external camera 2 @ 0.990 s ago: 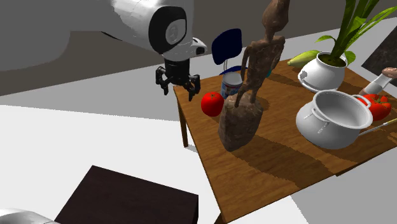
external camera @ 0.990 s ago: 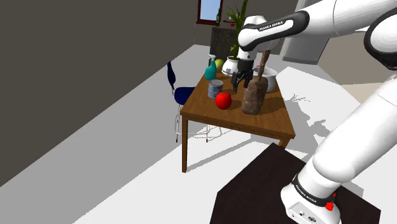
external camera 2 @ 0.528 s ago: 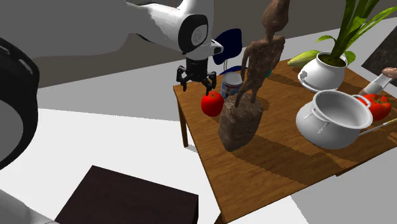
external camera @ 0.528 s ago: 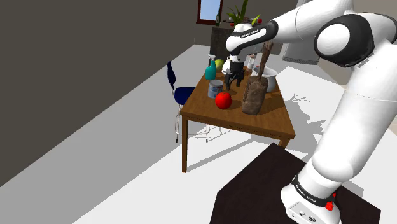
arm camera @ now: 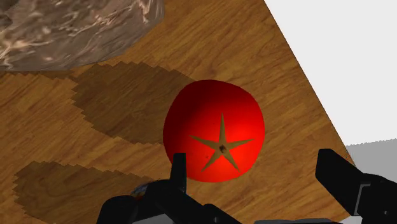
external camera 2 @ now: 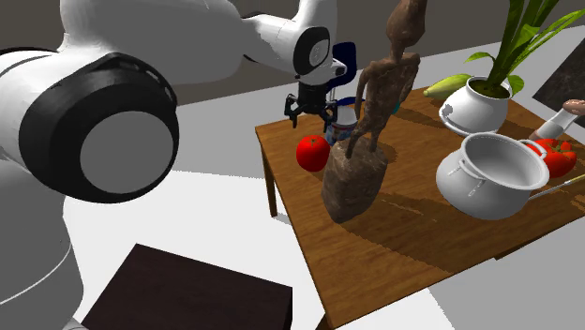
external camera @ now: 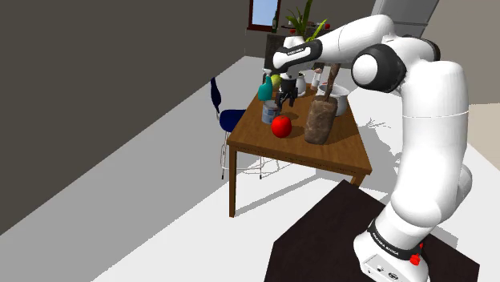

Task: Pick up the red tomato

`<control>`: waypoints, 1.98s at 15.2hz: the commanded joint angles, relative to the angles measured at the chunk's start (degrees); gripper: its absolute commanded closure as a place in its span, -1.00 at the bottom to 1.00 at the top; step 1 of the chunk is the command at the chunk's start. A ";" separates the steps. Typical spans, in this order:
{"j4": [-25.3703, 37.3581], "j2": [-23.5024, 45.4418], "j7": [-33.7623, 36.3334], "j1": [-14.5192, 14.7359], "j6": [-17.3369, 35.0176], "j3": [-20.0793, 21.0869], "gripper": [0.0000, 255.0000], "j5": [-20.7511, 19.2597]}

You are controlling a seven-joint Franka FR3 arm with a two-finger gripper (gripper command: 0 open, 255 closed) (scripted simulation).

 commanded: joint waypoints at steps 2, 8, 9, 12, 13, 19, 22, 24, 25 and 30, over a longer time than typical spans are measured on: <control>3.90 3.63 -0.81 -0.84 -0.13 0.09 -1.00 0.39; 1.34 5.29 -0.94 -0.88 4.06 0.31 -1.00 0.75; 1.33 5.28 -0.94 -0.88 4.06 0.31 -1.00 0.75; 1.30 5.31 -0.96 -0.89 4.12 0.31 1.00 0.76; 1.31 5.32 -0.97 -0.90 4.12 0.31 1.00 0.76; 1.28 5.30 -0.96 -0.89 4.13 0.31 1.00 0.75; 2.03 4.72 -0.89 -0.86 2.82 0.24 1.00 0.63; 2.79 4.21 -0.85 -0.84 1.55 0.17 1.00 0.51; 3.22 3.98 -0.83 -0.84 0.90 0.14 1.00 0.46; 5.52 2.96 -0.75 -0.86 -2.40 0.00 1.00 0.23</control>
